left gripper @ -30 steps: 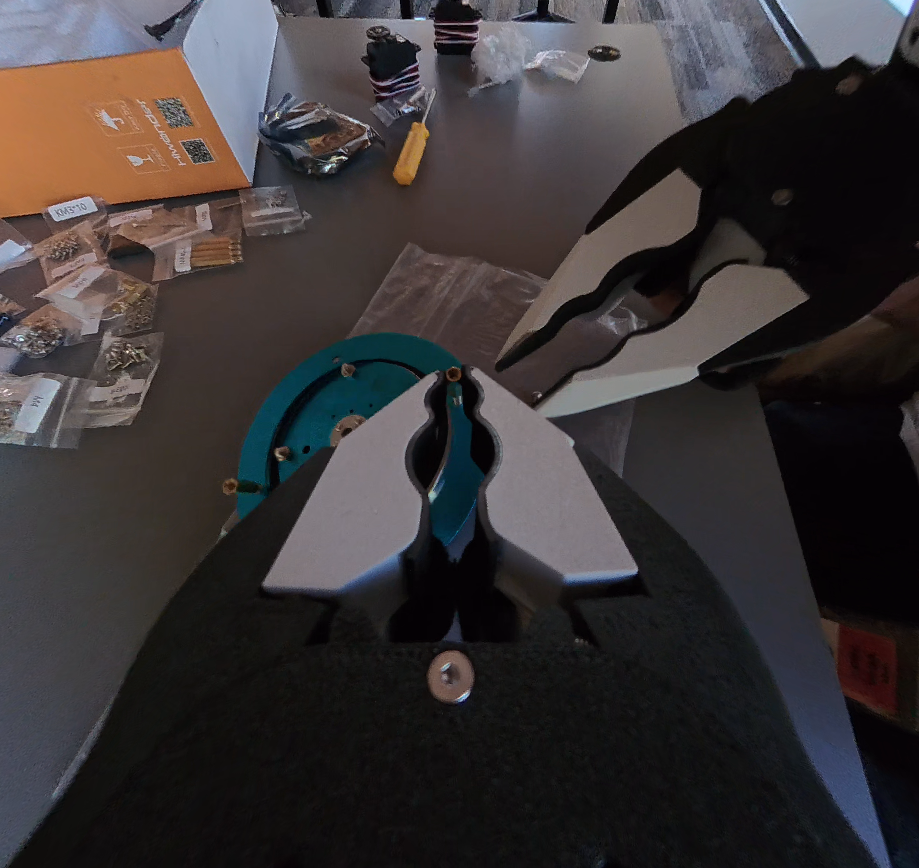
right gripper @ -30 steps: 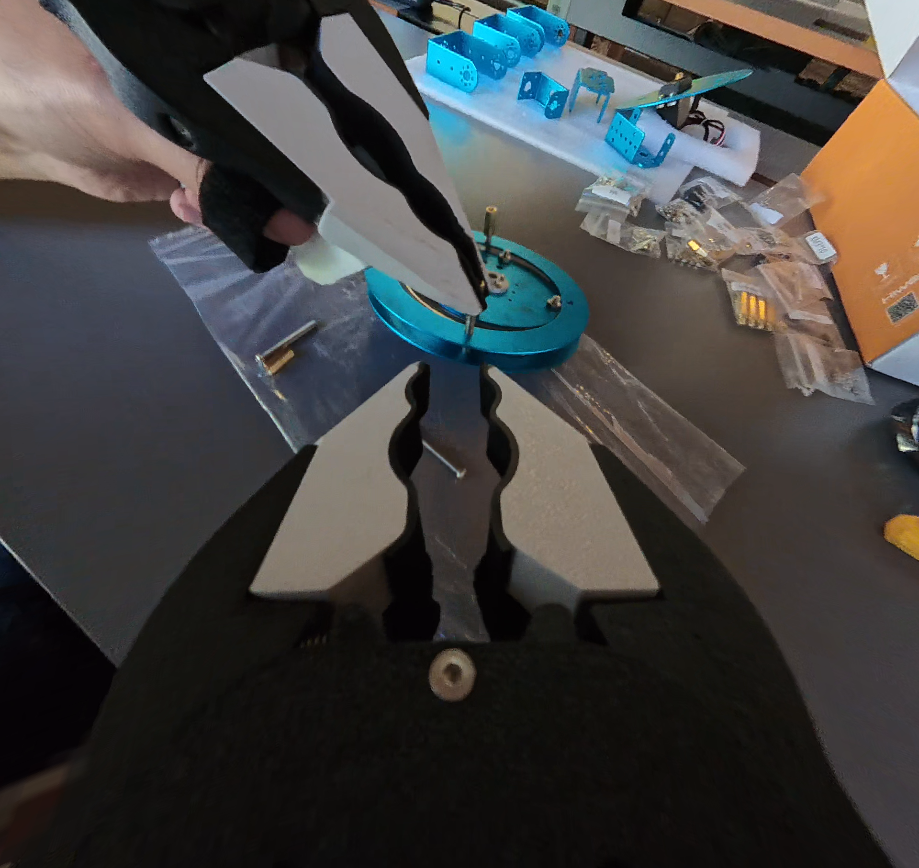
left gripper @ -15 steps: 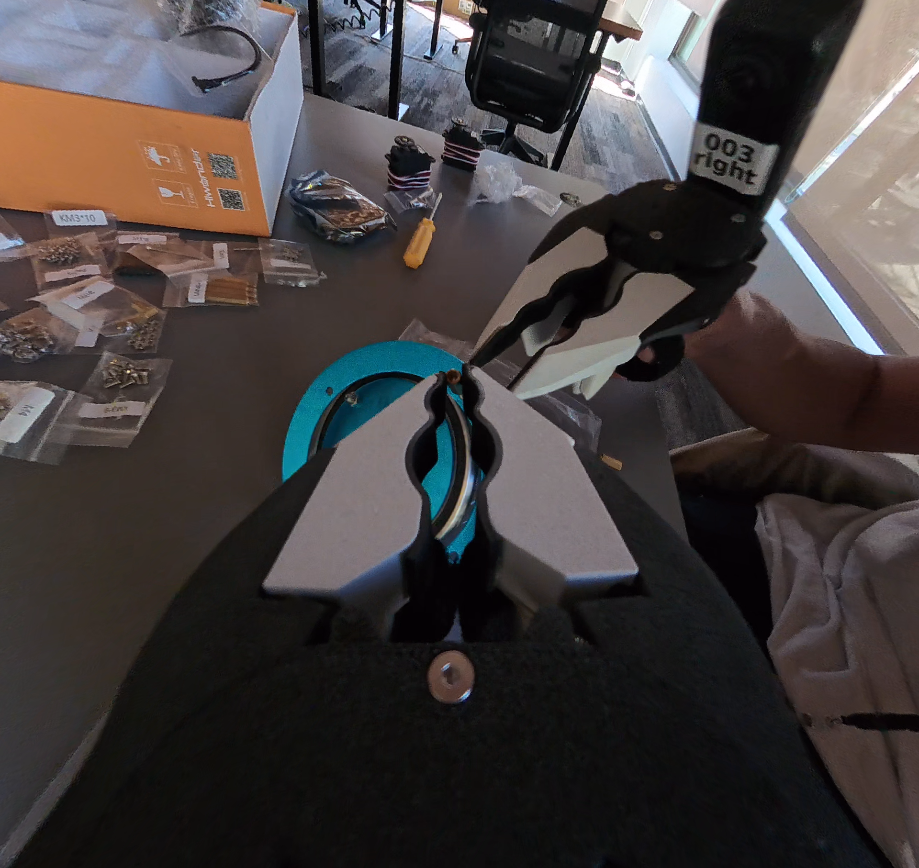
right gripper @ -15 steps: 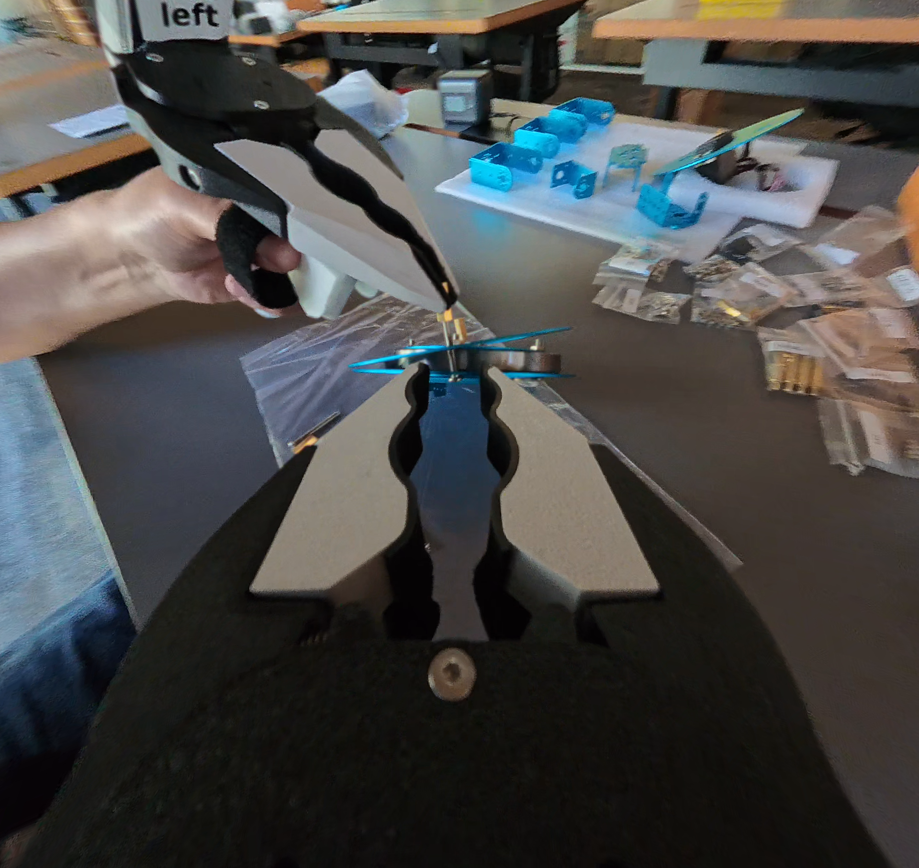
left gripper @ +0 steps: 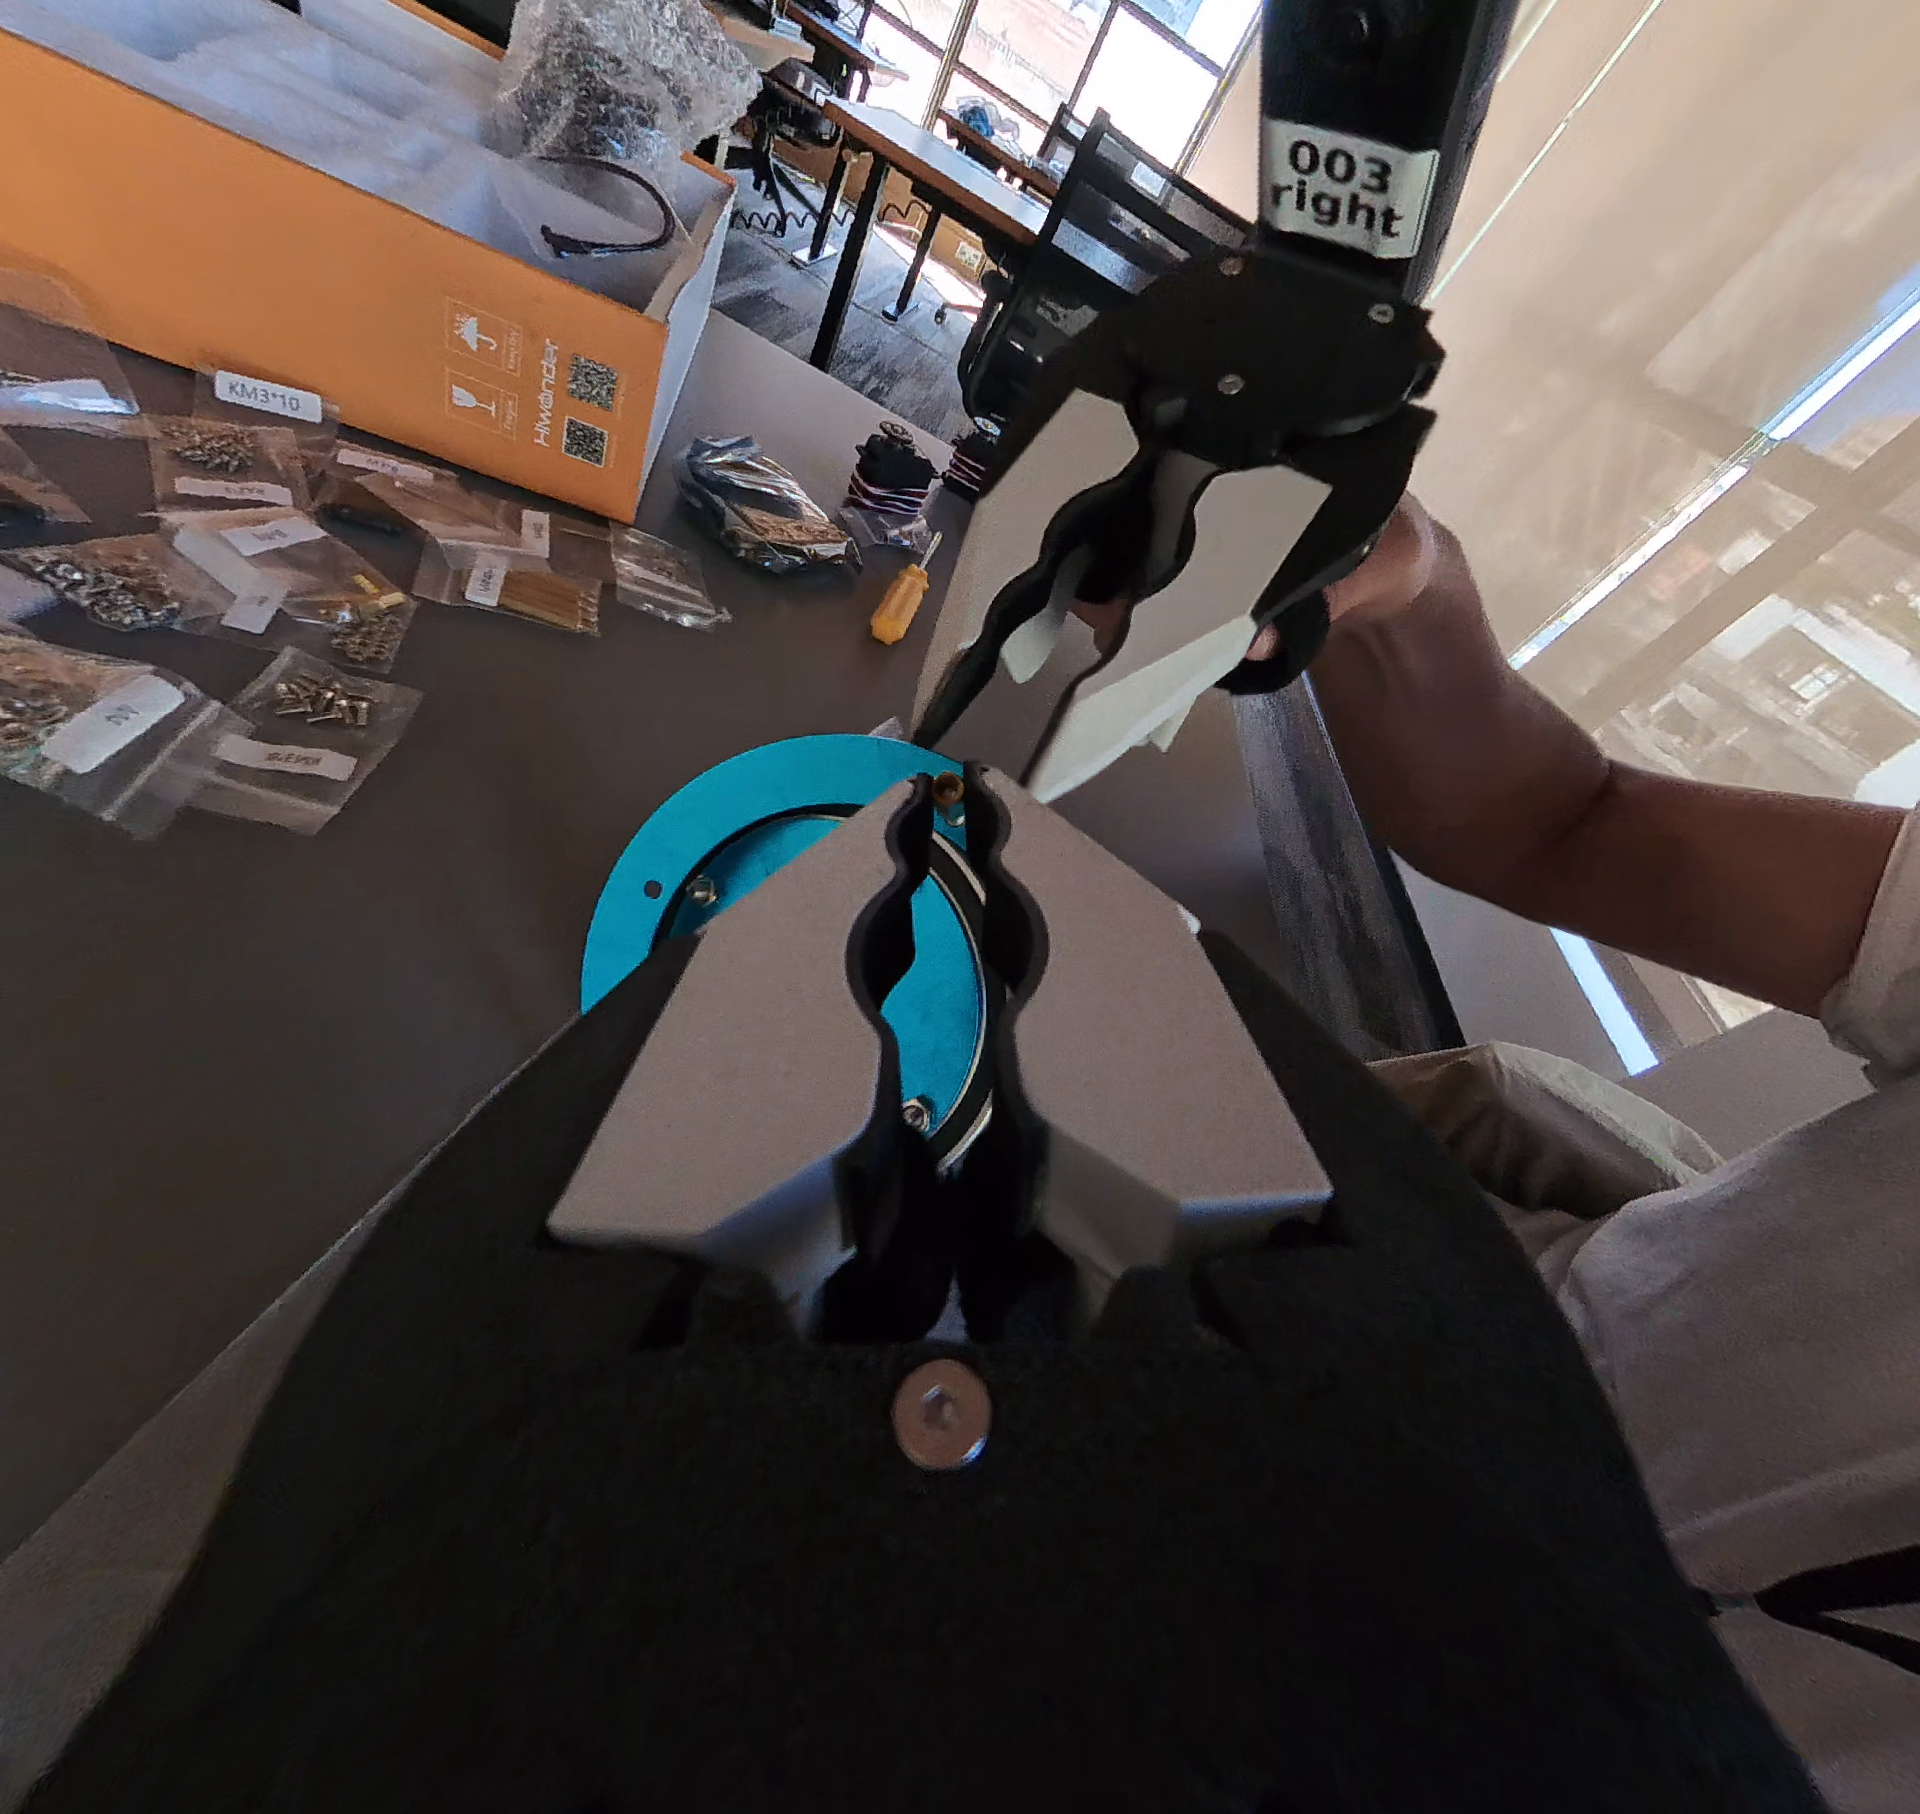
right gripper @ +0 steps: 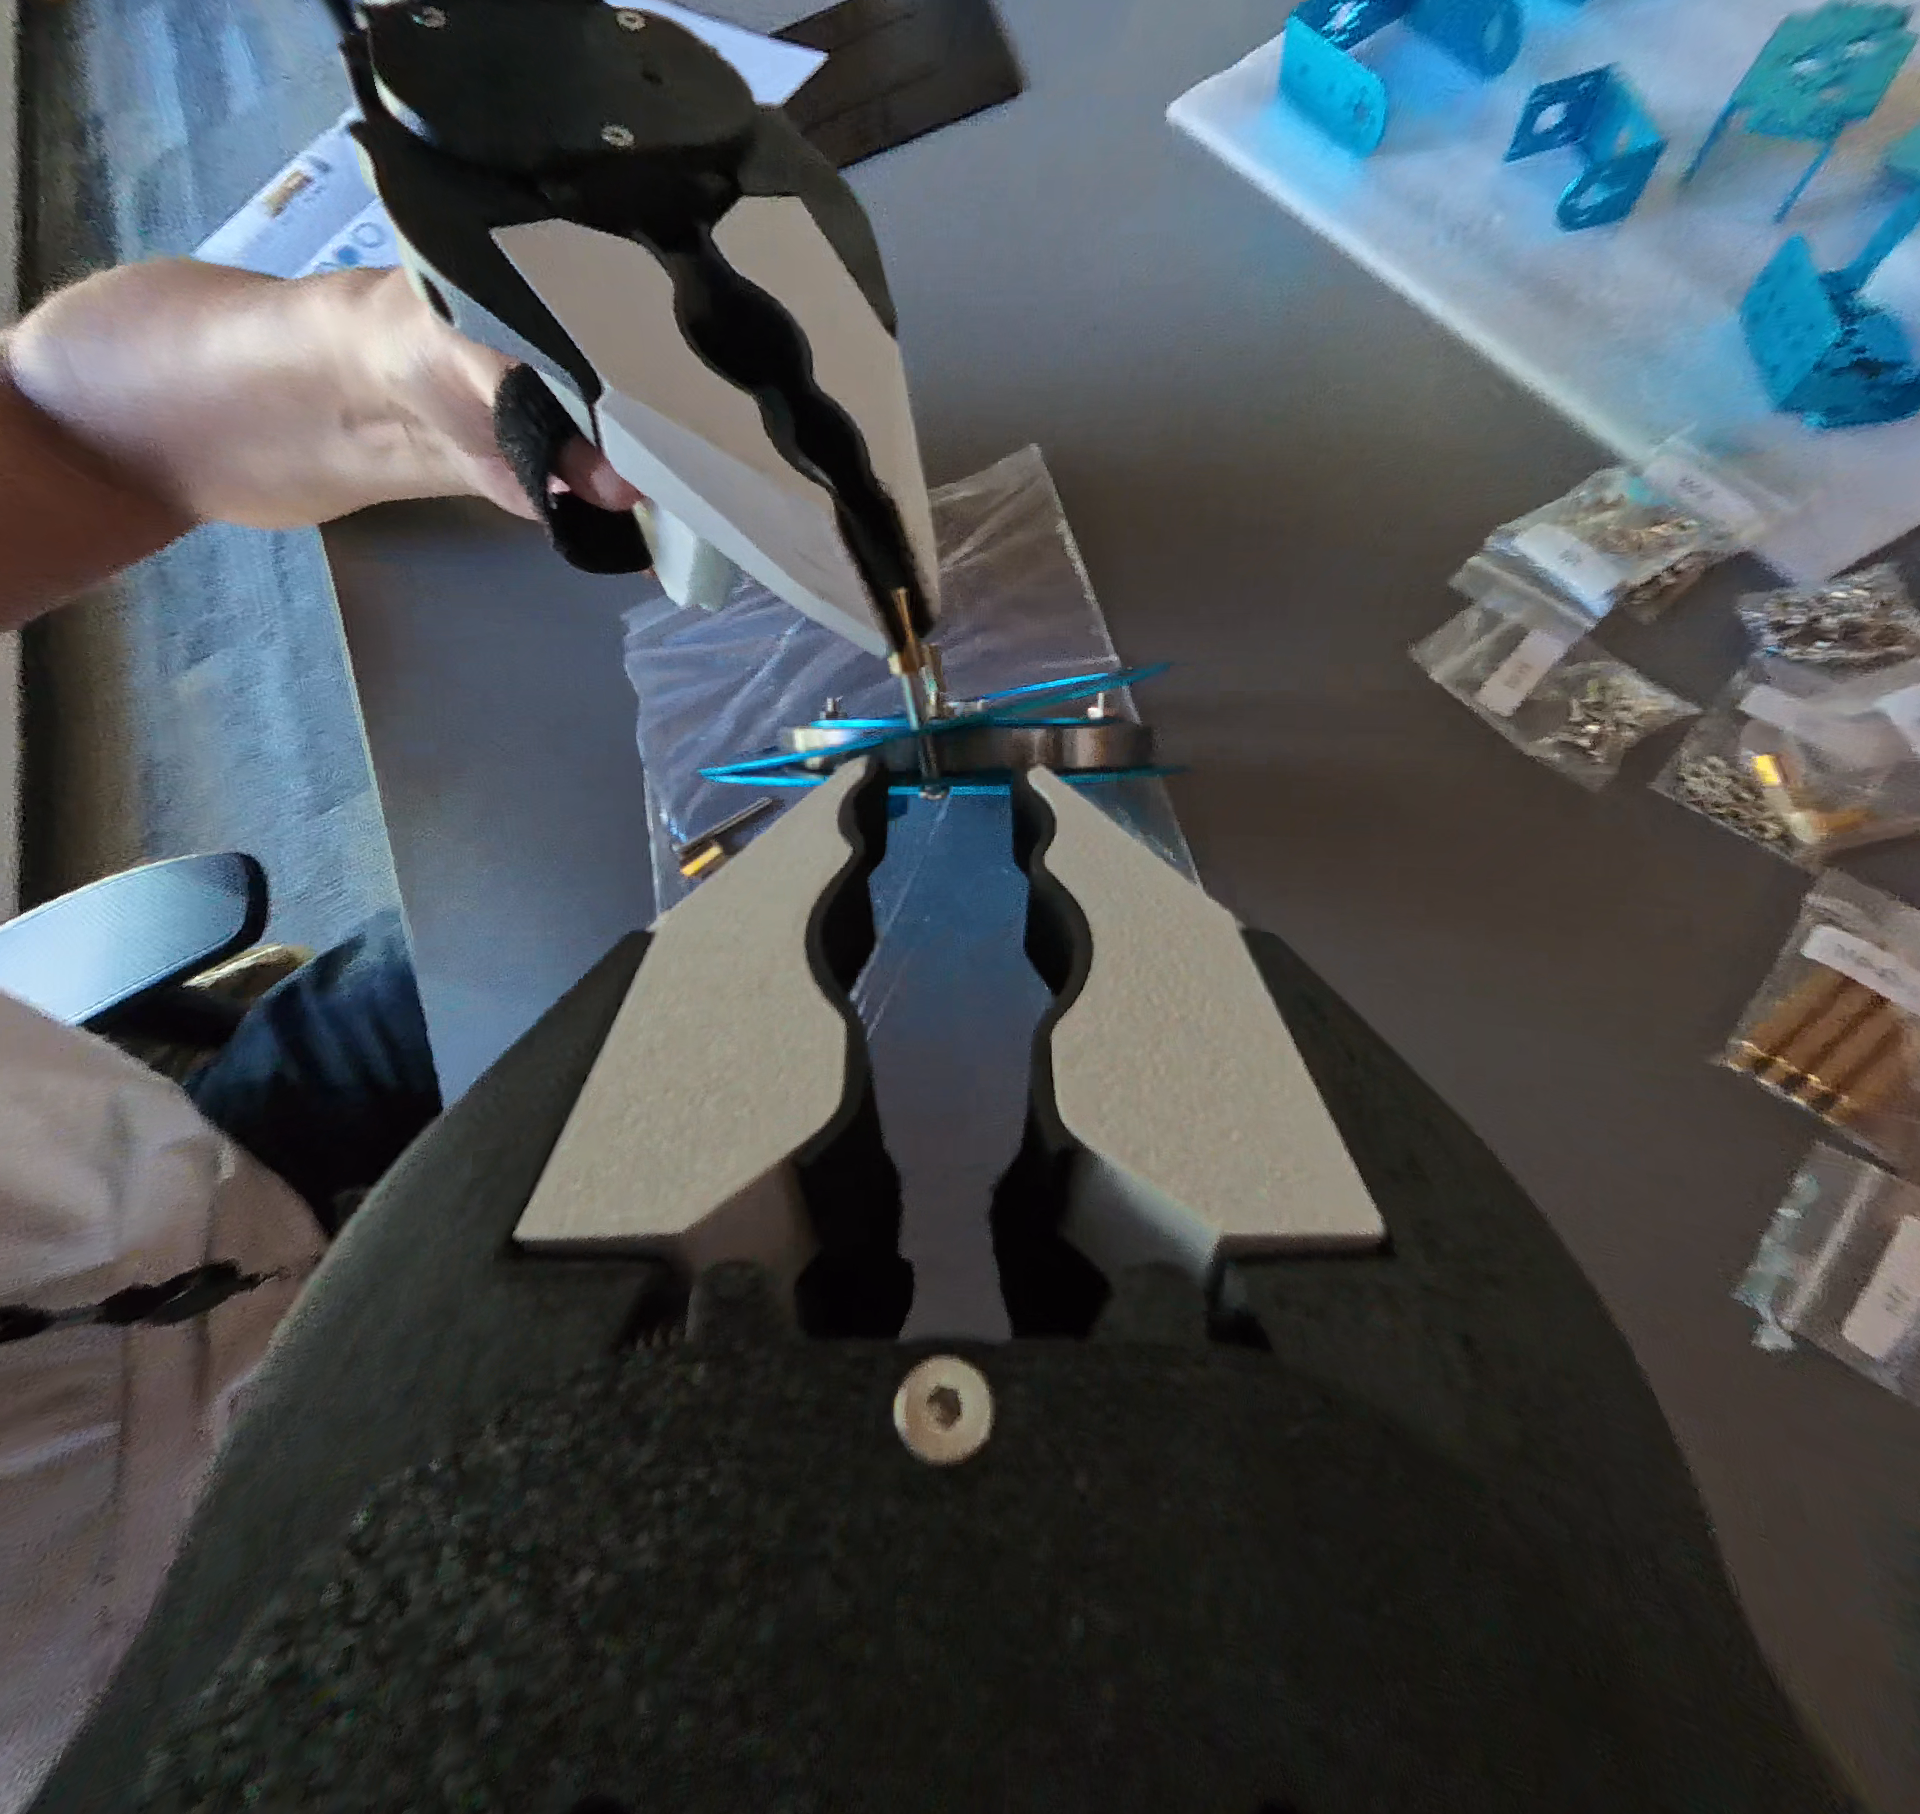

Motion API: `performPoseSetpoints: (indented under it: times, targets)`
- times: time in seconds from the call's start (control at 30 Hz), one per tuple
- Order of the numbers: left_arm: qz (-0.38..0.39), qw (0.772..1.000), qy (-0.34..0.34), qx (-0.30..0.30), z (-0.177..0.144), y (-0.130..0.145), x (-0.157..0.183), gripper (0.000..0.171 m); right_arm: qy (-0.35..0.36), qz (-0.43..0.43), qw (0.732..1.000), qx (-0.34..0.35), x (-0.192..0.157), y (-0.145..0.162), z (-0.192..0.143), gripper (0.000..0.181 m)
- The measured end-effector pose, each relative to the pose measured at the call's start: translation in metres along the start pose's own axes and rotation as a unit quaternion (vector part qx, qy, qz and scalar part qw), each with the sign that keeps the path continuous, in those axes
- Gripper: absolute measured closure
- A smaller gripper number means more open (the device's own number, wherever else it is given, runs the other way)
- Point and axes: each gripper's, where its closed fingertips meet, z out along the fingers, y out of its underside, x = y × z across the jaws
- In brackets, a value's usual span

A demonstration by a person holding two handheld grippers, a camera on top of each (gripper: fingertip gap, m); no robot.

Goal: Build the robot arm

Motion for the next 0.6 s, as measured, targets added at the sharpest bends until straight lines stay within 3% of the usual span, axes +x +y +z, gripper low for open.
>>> performPoseSetpoints:
  times: [0.13, 0.2, 0.3, 0.47, 0.6]
  targets:
    - [-0.005, 1.000, 0.001, 0.003, -0.007, 0.002, -0.003, 0.167, -0.020, -0.038, 0.998, -0.038, -0.003, -0.004, 0.008, 0.167]
    - [-0.023, 1.000, 0.008, 0.009, -0.009, 0.004, -0.006, 0.166, -0.053, -0.048, 0.994, -0.082, -0.011, -0.002, 0.015, 0.162]
    - [-0.049, 0.998, 0.013, 0.024, -0.014, 0.003, -0.012, 0.167, -0.032, -0.086, 0.988, -0.122, -0.005, -0.004, 0.023, 0.166]
    - [-0.093, 0.994, 0.028, 0.041, -0.018, 0.002, -0.017, 0.167, -0.039, -0.079, 0.991, -0.105, -0.001, -0.006, 0.032, 0.166]
    - [-0.117, 0.991, 0.044, 0.047, -0.019, 0.003, -0.020, 0.167, -0.050, -0.071, 0.994, -0.063, -0.005, -0.006, 0.036, 0.179]
